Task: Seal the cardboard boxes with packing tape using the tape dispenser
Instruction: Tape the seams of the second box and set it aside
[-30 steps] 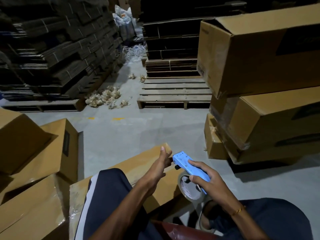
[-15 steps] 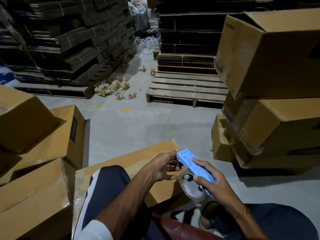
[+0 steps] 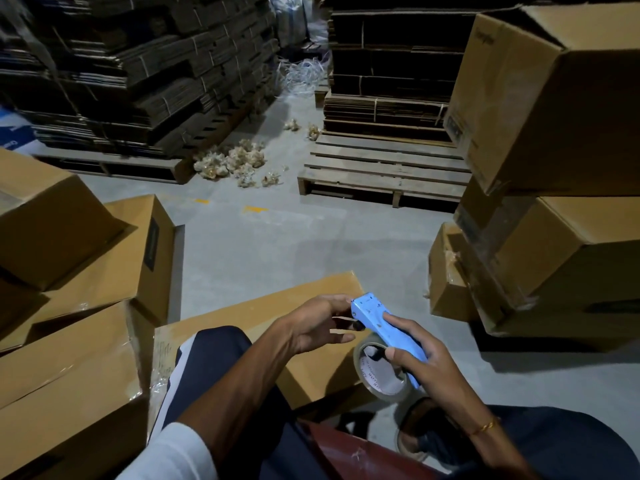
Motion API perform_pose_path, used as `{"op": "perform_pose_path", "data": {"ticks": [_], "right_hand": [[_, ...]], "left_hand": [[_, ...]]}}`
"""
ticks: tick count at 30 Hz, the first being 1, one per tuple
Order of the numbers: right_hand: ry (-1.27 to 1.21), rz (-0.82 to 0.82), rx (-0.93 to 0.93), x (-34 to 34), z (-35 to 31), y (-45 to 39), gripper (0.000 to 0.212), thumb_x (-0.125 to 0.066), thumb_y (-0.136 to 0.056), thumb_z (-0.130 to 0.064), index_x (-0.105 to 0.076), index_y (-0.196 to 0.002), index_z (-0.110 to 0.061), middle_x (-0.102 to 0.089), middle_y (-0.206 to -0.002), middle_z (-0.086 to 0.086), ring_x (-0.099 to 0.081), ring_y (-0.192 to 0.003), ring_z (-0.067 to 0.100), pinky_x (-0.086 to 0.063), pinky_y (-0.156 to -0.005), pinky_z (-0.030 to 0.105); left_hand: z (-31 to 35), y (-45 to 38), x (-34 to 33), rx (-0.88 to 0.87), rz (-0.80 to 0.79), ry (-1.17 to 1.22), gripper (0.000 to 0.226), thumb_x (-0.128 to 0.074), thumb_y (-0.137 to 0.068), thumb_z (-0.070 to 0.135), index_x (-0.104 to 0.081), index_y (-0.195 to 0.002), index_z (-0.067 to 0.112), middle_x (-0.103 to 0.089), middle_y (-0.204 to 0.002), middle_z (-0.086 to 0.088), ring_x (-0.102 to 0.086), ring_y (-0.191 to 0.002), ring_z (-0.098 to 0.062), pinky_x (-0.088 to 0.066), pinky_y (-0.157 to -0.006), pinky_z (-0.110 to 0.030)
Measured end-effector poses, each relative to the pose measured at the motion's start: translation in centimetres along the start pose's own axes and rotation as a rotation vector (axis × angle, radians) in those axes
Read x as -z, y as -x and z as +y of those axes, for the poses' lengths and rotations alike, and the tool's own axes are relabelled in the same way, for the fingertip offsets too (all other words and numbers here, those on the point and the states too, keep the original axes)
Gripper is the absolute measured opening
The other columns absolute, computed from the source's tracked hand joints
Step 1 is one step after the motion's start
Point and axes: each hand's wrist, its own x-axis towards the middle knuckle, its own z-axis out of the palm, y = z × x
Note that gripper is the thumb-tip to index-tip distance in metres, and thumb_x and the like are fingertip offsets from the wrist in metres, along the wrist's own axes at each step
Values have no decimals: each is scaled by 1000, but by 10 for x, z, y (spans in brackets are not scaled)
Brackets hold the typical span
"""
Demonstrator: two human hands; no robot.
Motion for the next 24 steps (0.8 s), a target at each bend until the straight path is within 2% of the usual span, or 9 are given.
{"op": "perform_pose_path", "data": {"ticks": [3, 5, 8, 11, 13, 15, 17, 20, 24], "right_hand": [[-87, 39, -24, -2, -1, -2, 43, -69, -82, -25, -66, -125, -31, -66, -125, -14, -62, -115, 8, -52, -89, 23], [-160, 51, -54, -3, -1, -2, 38, -67, -89, -21, -66, -126, -29, -69, -119, -4, -64, -112, 18, -53, -91, 27], [-245, 49, -73, -5, -2, -1, 39, -60, -89, -31, -65, -127, -30, -65, -117, 20, -59, -115, 34, -47, -101, 47], [-337, 52, -92, -7, -5, 0, 43, -58, -86, -37, -65, -127, -27, -58, -119, 33, -57, -115, 43, -38, -107, 62], [-372, 54, -103, -7, -5, 0, 48, -59, -83, -43, -65, -127, -26, -57, -120, 34, -55, -114, 47, -37, -107, 63], [-404, 58, -115, -7, -5, -1, 46, -58, -83, -42, -66, -125, -26, -58, -118, 33, -58, -107, 42, -40, -105, 61], [-440, 64, -129, -8, -5, -3, 41, -55, -85, -37, -68, -123, -27, -60, -112, 31, -60, -102, 32, -45, -98, 57], [-495, 77, -161, -8, -5, -3, 40, -53, -84, -34, -69, -121, -25, -64, -110, 23, -58, -103, 31, -46, -96, 56], [-597, 53, -205, -8, -8, -2, 38, -56, -87, -30, -68, -121, -20, -67, -119, 18, -59, -106, 30, -46, -97, 50]], "left_hand": [[-8, 3, 0, -71, 23, 62, 23, -58, -97, 5, -71, -114, 13, -71, -115, -15, -65, -97, -24, -51, -81, -32], [-14, 6, -4, -142, 53, 35, 25, -61, -95, 3, -67, -118, 11, -71, -118, -17, -65, -94, -23, -51, -82, -33], [-23, 11, -13, -268, 76, -19, 23, -64, -94, 6, -65, -117, 8, -71, -117, -17, -65, -95, -24, -52, -88, -41], [-25, 15, -19, -331, 111, -13, 31, -73, -88, 18, -66, -116, 7, -72, -110, -15, -66, -95, -23, -53, -92, -44], [-24, 15, -21, -350, 143, -23, 37, -75, -84, 25, -67, -115, 7, -71, -103, -8, -66, -92, -20, -53, -95, -47], [-24, 14, -22, -374, 169, -51, 28, -71, -91, 23, -68, -114, 8, -70, -101, -5, -65, -92, -17, -52, -97, -50], [-25, 13, -22, -399, 197, -101, 19, -66, -96, 21, -69, -112, 11, -69, -103, -6, -65, -94, -15, -53, -96, -47], [-25, 12, -23, -437, 225, -174, 14, -63, -98, 19, -69, -110, 17, -69, -110, -10, -64, -97, -14, -56, -91, -40], [-24, 14, -26, -554, 323, -305, 13, -66, -93, 23, -69, -102, 32, -70, -103, 15, -64, -95, -11, -57, -82, -35]]}}
